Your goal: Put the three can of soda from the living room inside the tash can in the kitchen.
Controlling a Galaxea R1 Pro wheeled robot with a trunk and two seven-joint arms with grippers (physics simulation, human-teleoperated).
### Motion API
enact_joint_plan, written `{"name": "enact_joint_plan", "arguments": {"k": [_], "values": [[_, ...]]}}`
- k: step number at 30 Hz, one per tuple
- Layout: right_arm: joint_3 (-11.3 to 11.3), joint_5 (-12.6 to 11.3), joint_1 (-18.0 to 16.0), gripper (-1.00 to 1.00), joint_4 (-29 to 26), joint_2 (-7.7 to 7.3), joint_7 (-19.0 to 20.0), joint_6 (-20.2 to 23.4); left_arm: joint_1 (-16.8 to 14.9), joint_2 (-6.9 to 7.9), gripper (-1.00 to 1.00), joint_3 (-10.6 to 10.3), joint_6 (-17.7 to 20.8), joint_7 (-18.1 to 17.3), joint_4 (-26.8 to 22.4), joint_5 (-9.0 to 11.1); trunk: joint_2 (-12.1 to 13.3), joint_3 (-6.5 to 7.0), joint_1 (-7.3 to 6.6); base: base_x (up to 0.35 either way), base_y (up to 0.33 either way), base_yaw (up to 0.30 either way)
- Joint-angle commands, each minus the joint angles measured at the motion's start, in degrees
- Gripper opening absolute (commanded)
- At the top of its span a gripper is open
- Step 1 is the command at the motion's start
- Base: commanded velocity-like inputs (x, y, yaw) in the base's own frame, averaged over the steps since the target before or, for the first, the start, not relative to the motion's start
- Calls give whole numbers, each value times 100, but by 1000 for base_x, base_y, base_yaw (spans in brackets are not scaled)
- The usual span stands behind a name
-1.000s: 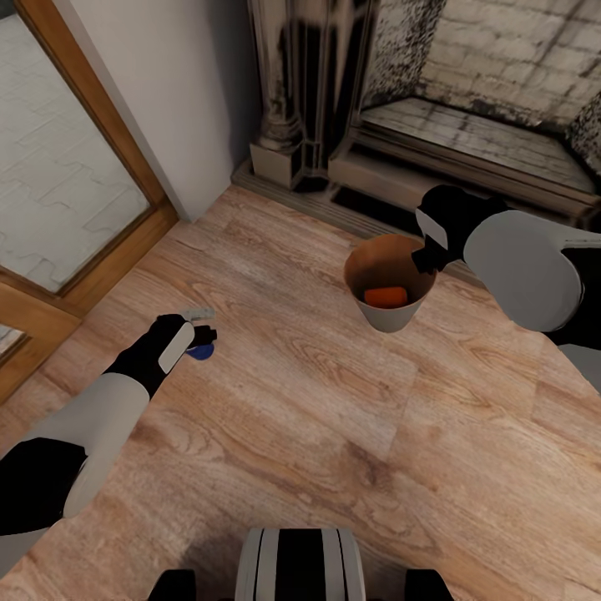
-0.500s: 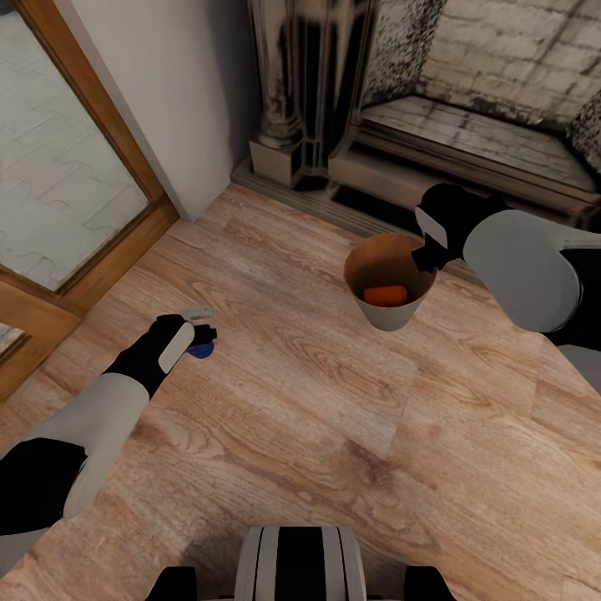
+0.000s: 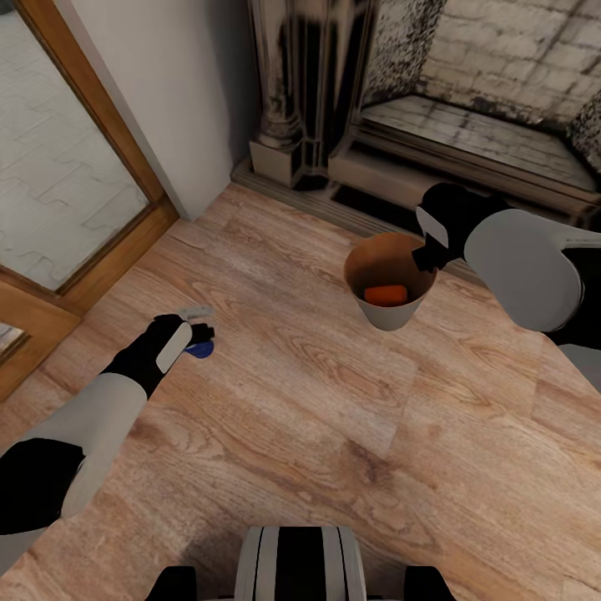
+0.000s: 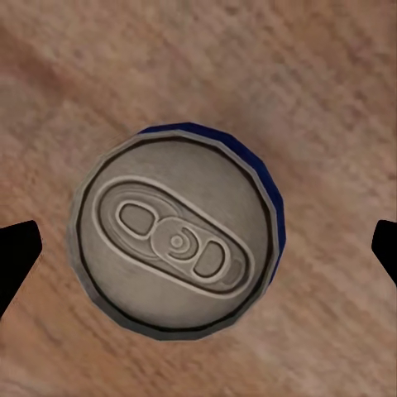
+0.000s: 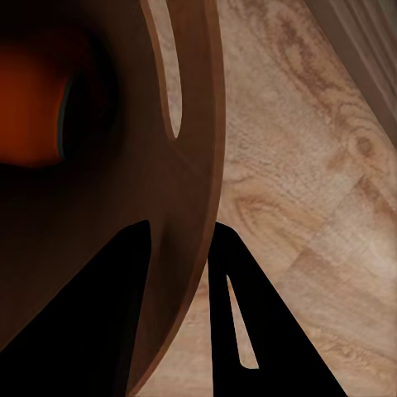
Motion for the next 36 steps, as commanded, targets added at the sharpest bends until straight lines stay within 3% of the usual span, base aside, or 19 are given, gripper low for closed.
{"name": "enact_joint_plan", "arguments": {"k": [1,15,25,36], "values": [[-251,326,206,-100,-75,-1,9,0,-4,-3,100,-2,-9,-3,6,-1,2,-2,120,0,0,0],[-249,322,256,-100,-75,-2,8,0,-4,-2,100,-5,-74,-11,16,-1,2,-2,120,0,0,0],[-249,322,267,-100,-75,-2,8,0,-4,-1,100,2,-75,-17,23,-1,-12,-224,146,0,0,0],[-248,322,283,-100,-75,-3,2,0,-4,-1,100,-2,-134,-18,21,-1,-12,-224,146,0,0,0]]}}
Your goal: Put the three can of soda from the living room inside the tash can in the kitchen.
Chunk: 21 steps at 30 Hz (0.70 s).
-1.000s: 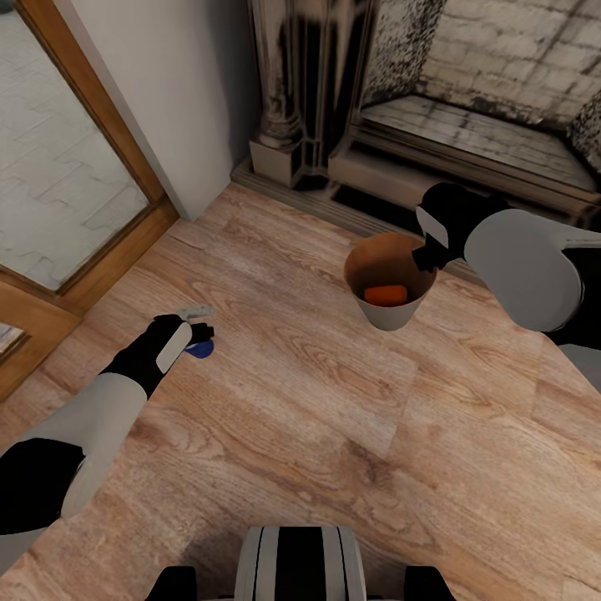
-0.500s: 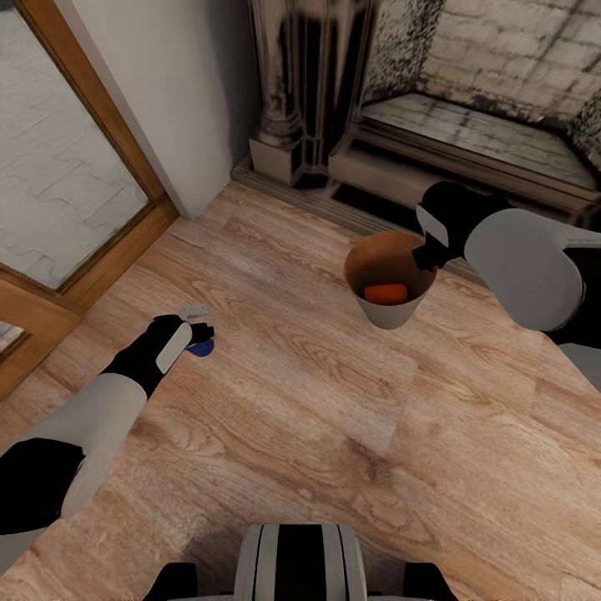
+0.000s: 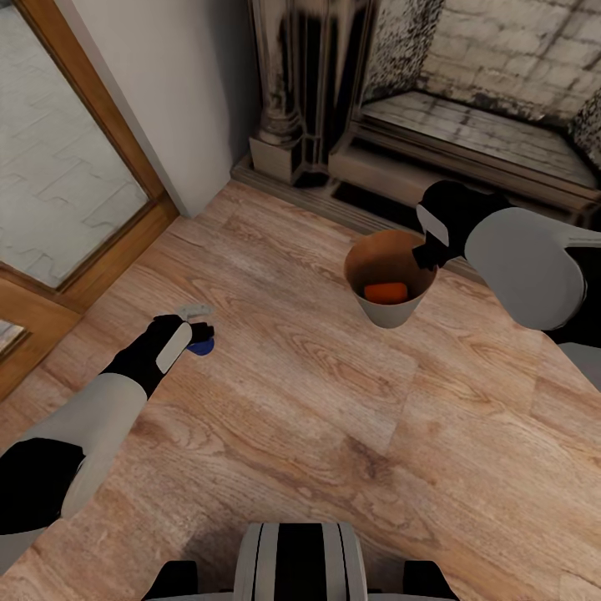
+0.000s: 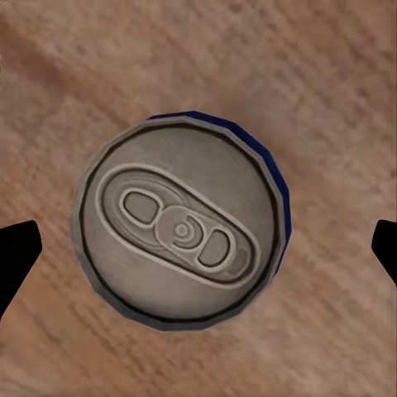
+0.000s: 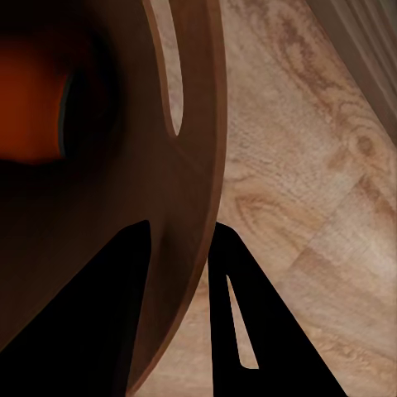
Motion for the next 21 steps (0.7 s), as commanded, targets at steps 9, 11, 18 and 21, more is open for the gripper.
{"name": "enact_joint_plan", "arguments": {"k": [9,11,18,21], "values": [[-72,157,321,-100,-28,-15,8,0,-2,3,100,-1,-25,-8,9,0,1,-1,307,0,0,0],[-72,158,322,-100,-28,-16,6,0,-2,2,-100,-1,-28,-12,10,0,1,-1,307,0,0,0],[-71,156,358,-100,-28,-20,9,0,-2,-1,-100,-3,-71,-18,11,0,1,-1,307,0,0,0],[-68,157,389,-100,-28,-21,9,0,-2,-1,-100,-3,-87,-18,11,0,1,-1,307,0,0,0]]}}
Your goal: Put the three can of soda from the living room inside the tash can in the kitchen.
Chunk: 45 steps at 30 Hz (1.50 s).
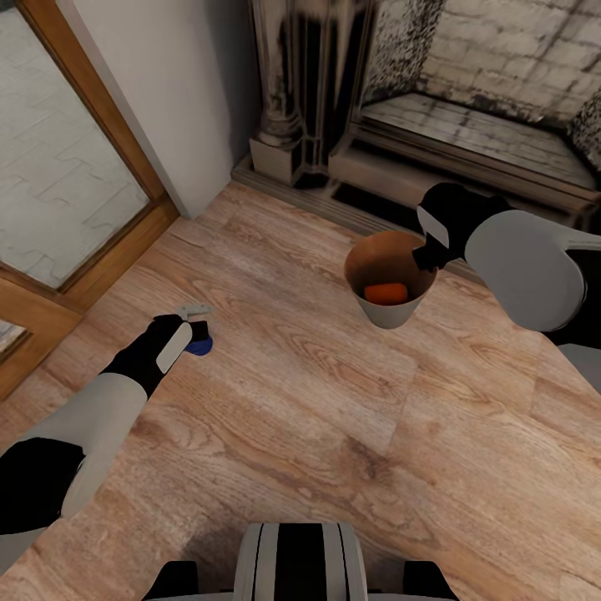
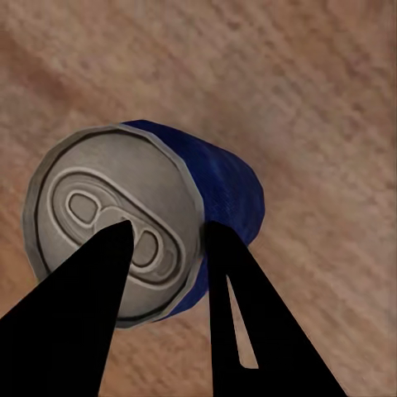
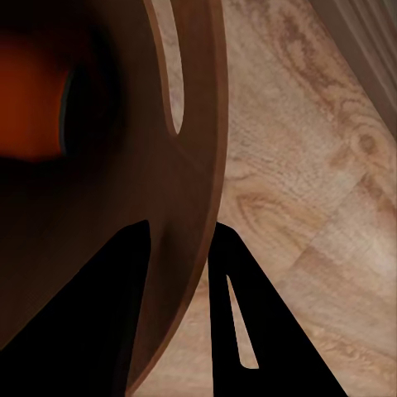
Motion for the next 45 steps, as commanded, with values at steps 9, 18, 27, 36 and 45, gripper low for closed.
{"name": "enact_joint_plan", "arguments": {"k": [9,18,27,36,45], "values": [[58,71,359,-100,8,0,-1,6,4,1,-100,-12,-71,5,32,48,1,-2,325,0,0,0],[85,69,359,-100,8,-51,-1,6,4,-2,-100,-24,-74,11,1,48,1,-2,325,0,0,0],[85,70,359,-100,8,-81,2,6,4,-25,-100,-37,-68,17,0,48,1,-2,325,0,0,0],[88,70,359,-100,8,-83,4,6,4,-39,-100,-39,-74,21,-2,48,1,-2,325,0,0,0],[86,74,359,-100,8,-83,7,6,4,-43,-100,-39,-75,22,5,48,1,-2,325,0,0,0]]}}
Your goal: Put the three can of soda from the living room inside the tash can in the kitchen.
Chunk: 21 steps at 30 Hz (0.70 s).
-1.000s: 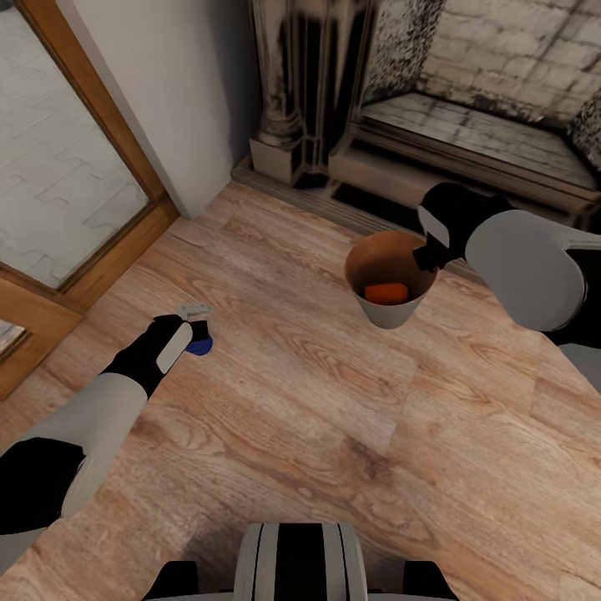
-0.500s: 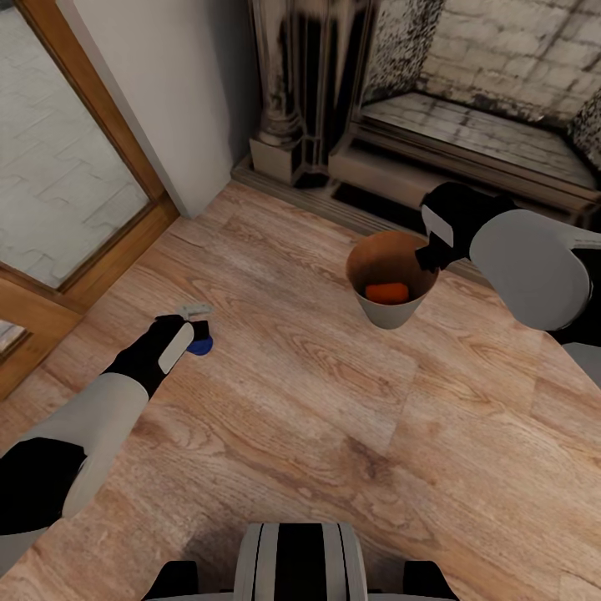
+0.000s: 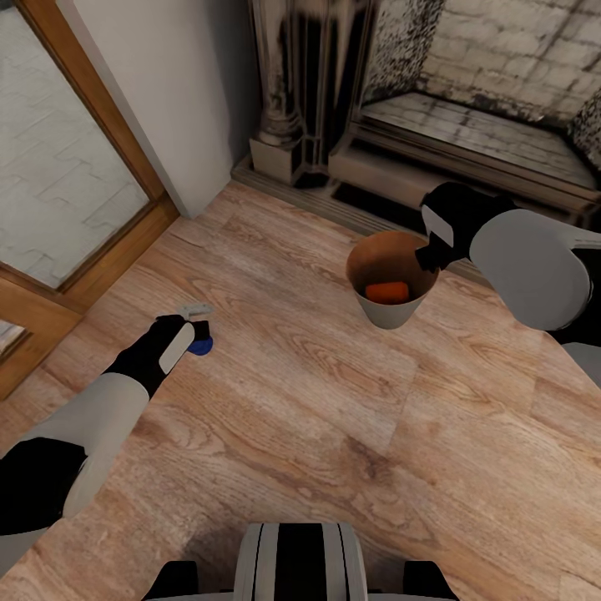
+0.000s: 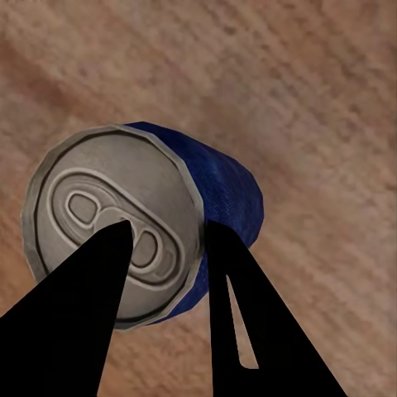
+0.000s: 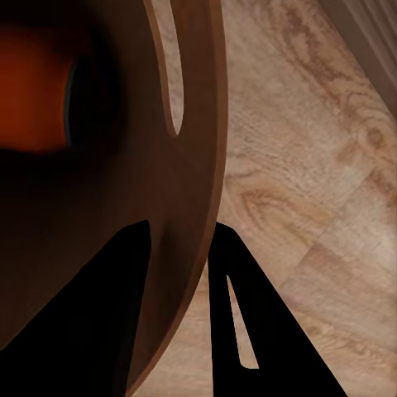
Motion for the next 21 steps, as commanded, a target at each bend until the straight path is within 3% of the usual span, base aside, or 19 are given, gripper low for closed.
{"name": "enact_joint_plan", "arguments": {"k": [1,18,21], "values": [[104,190,377,-100,-12,-1,-6,14,2,-1,-100,1,-28,-6,4,146,1,-2,318,0,0,0],[104,182,377,-100,-21,-1,2,14,2,-10,-100,1,-28,-5,18,146,1,-2,318,0,0,0],[106,182,377,-100,-21,-1,2,14,2,-10,-100,-4,-27,-5,42,141,5,65,310,0,0,0]]}}
